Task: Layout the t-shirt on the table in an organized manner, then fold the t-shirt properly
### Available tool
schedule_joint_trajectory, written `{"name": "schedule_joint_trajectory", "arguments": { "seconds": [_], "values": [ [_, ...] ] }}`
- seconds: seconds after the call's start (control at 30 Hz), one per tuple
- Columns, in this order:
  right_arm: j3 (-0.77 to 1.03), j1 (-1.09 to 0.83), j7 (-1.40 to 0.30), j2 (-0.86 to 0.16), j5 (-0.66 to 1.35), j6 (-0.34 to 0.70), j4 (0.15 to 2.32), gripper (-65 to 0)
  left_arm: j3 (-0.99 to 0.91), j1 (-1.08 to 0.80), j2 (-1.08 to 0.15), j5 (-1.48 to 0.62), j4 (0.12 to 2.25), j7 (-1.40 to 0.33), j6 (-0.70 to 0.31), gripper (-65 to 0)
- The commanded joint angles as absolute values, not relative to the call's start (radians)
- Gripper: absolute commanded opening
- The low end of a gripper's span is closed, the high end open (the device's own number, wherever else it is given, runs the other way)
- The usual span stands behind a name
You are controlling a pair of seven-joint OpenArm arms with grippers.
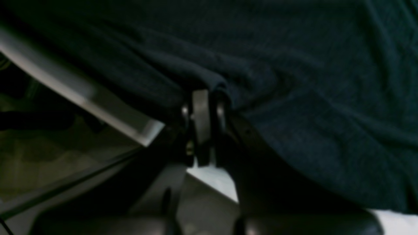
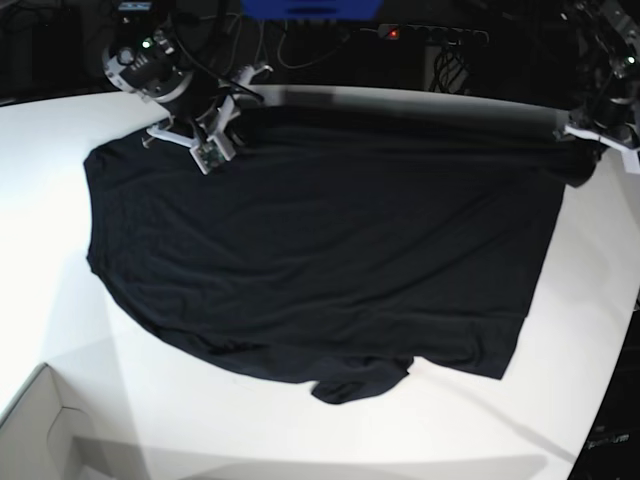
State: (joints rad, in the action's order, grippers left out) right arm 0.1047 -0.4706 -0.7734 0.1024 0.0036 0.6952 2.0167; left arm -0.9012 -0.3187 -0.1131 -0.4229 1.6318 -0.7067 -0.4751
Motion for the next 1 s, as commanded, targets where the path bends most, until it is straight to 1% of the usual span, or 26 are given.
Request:
{"name": "schedule_joint_trajectory", "arguments": {
  "seconds": [0.0, 0.17, 0.37, 0.53, 0.63, 0.8, 0.97],
  "values": [
    [0.107, -0.46, -0.753, 0.105, 0.016, 0.698, 2.031, -65.0, -0.905, -0.308, -0.125, -0.432, 1.647, -0.685, -0.475, -64.9],
    [0.105, -0.421, -0.754, 0.105, 0.016, 0.698, 2.029, -65.0, -0.901, -0.26, -0.127, -0.432, 1.647, -0.691, -0.475, -64.9],
    [0.102, -0.357, -0.754, 0.107, 0.016, 0.698, 1.982, -65.0, -0.901, -0.162, -0.127, -0.432, 1.647, -0.816, -0.475, -64.9],
    [0.102, -0.309, -0.754, 0.107, 0.016, 0.698, 1.94, -65.0, -0.901, -0.091, -0.127, -0.43, 1.646, -0.829, -0.475, -64.9],
    [0.102, -0.285, -0.754, 0.108, 0.016, 0.698, 1.939, -65.0, -0.901, -0.048, -0.127, -0.38, 1.646, -0.829, -0.475, -64.9],
    [0.102, -0.231, -0.754, 0.108, 0.016, 0.698, 1.936, -65.0, -0.901, 0.027, -0.125, -0.323, 1.56, -0.828, -0.475, -64.9],
    [0.102, -0.182, -0.754, 0.107, 0.016, 0.698, 1.857, -65.0, -0.901, 0.073, -0.127, -0.315, 1.518, -0.828, -0.475, -64.9]
  ]
}}
